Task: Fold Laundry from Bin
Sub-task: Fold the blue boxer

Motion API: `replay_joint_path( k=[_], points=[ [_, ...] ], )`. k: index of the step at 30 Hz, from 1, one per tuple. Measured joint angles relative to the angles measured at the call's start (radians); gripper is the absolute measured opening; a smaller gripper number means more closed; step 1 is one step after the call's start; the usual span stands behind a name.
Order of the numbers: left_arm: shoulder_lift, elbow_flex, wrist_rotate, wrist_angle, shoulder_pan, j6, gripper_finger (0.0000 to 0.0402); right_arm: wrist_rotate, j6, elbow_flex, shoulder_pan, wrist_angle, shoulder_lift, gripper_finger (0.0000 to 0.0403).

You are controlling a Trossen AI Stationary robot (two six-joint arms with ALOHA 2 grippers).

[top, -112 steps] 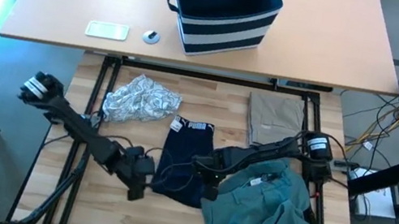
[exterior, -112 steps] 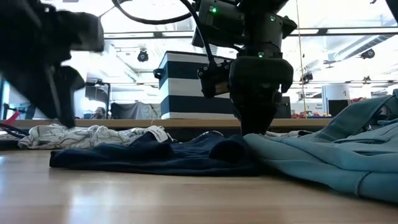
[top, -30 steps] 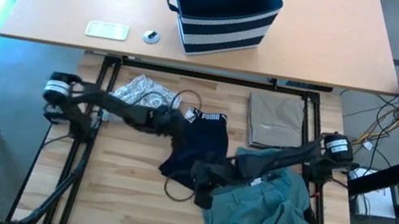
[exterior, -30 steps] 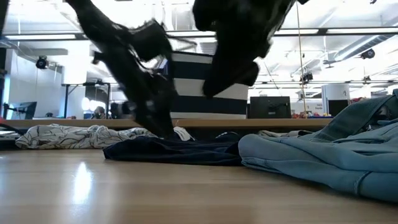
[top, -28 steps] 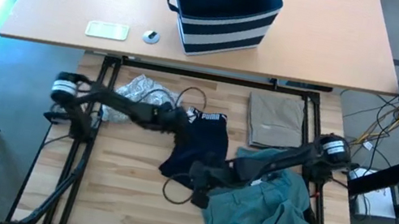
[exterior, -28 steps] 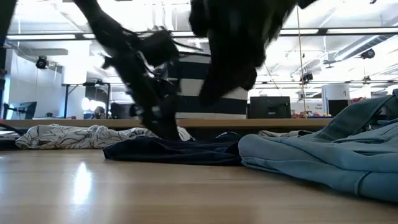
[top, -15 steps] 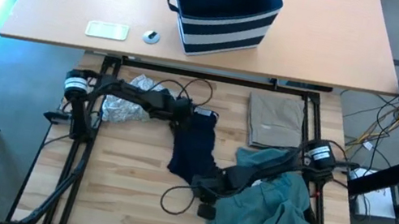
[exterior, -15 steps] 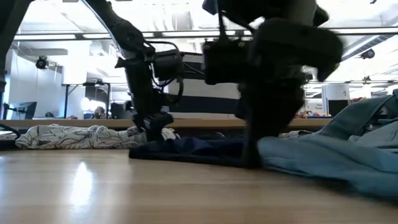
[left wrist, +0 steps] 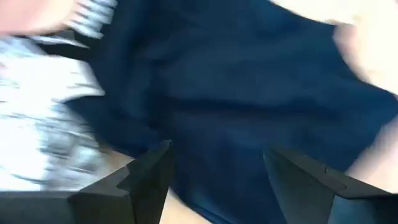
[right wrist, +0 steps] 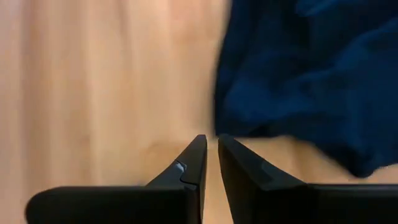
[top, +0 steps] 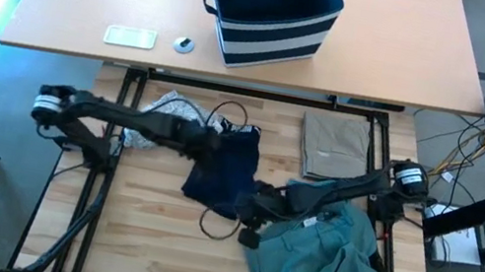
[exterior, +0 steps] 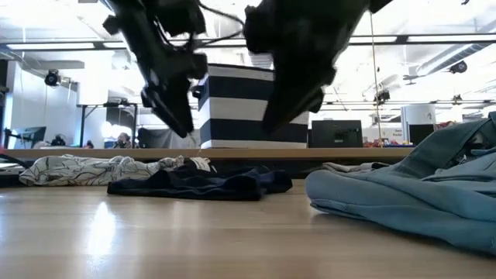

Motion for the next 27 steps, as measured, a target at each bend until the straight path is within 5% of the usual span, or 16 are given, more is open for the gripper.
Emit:
replay_joint_path(
  k=[4, 10, 18, 27],
  points=[
    [-0.031, -0.05, 0.097, 0.041, -0.107, -0.067, 0.0237, 0.01, 0.018, -0.004, -0.039, 0.078, 0.07, 0.0038],
    [0.022, -0.213, 0.096, 0.151, -0.228, -0.228, 0.0237, -0.015, 0.032, 0.001, -0.052, 0.141, 0.173, 0.0038],
    [0.021, -0.326, 0.073, 0.161, -0.208, -0.284, 0.0237, -0.126, 0.028, -0.001, -0.038, 0.073, 0.208, 0.0038],
    [-0.129, -0.251, 0.127, 0.12, -0.208, -0.333, 0.0237, -0.14, 0.004, -0.006, -0.038, 0.045, 0.177, 0.0038]
  ],
)
